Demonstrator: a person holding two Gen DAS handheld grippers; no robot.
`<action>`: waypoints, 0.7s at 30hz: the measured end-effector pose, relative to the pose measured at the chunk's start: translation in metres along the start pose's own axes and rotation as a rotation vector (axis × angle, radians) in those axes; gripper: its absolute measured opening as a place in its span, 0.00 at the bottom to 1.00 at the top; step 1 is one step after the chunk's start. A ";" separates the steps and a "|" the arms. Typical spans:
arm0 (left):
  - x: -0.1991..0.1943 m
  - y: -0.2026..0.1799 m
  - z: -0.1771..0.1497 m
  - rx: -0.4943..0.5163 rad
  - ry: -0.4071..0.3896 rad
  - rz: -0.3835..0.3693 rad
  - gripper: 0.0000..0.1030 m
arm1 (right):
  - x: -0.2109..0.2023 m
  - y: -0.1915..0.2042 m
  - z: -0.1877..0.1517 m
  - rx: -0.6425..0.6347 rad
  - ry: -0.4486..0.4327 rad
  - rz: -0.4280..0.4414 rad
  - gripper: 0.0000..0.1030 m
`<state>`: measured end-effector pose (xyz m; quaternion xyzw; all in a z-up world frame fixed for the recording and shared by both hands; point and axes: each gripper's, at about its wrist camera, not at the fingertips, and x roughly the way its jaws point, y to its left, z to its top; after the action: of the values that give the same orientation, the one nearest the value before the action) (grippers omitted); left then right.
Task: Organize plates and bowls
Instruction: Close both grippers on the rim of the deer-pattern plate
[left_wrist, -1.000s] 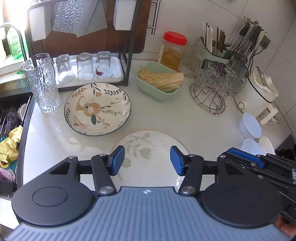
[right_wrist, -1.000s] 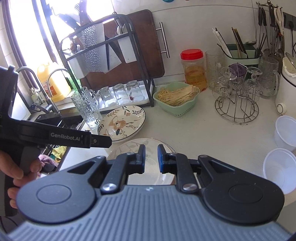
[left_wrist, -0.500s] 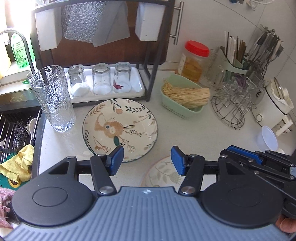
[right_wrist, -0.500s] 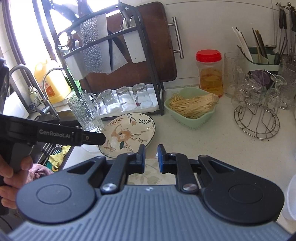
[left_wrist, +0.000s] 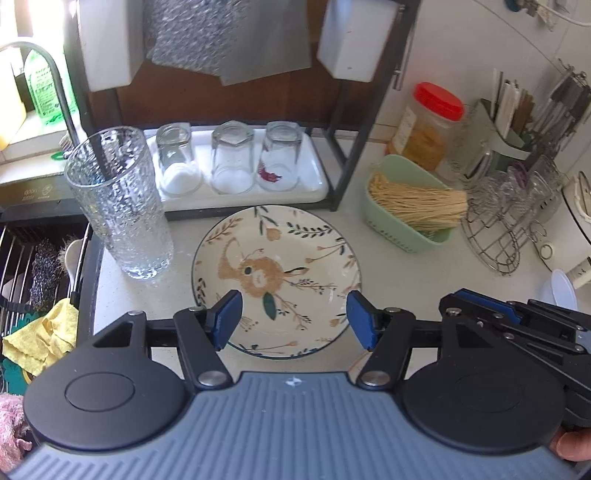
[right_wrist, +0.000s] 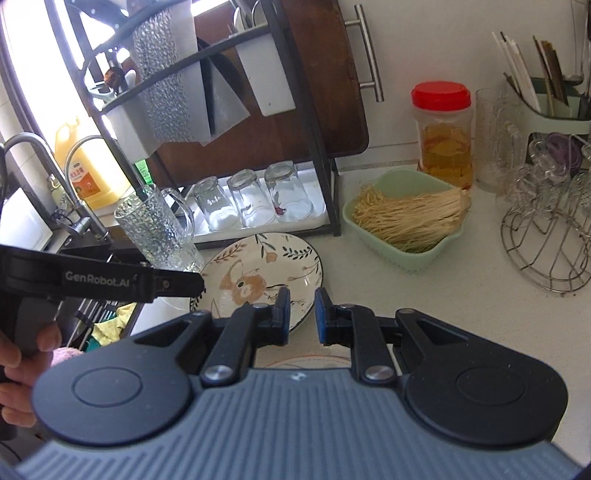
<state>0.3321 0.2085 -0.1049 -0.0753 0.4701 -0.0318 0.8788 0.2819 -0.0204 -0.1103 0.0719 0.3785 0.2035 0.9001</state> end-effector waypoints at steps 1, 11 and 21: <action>0.002 0.003 0.001 -0.008 0.005 0.007 0.66 | 0.003 0.000 0.000 0.004 0.006 -0.004 0.18; 0.034 0.042 0.001 -0.077 0.067 0.049 0.72 | 0.034 -0.005 0.006 0.041 0.055 -0.021 0.36; 0.088 0.073 0.002 -0.112 0.151 0.061 0.72 | 0.085 -0.001 0.016 0.045 0.146 -0.022 0.36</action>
<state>0.3815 0.2699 -0.1882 -0.1072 0.5380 0.0155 0.8359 0.3476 0.0147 -0.1548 0.0727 0.4486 0.1898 0.8703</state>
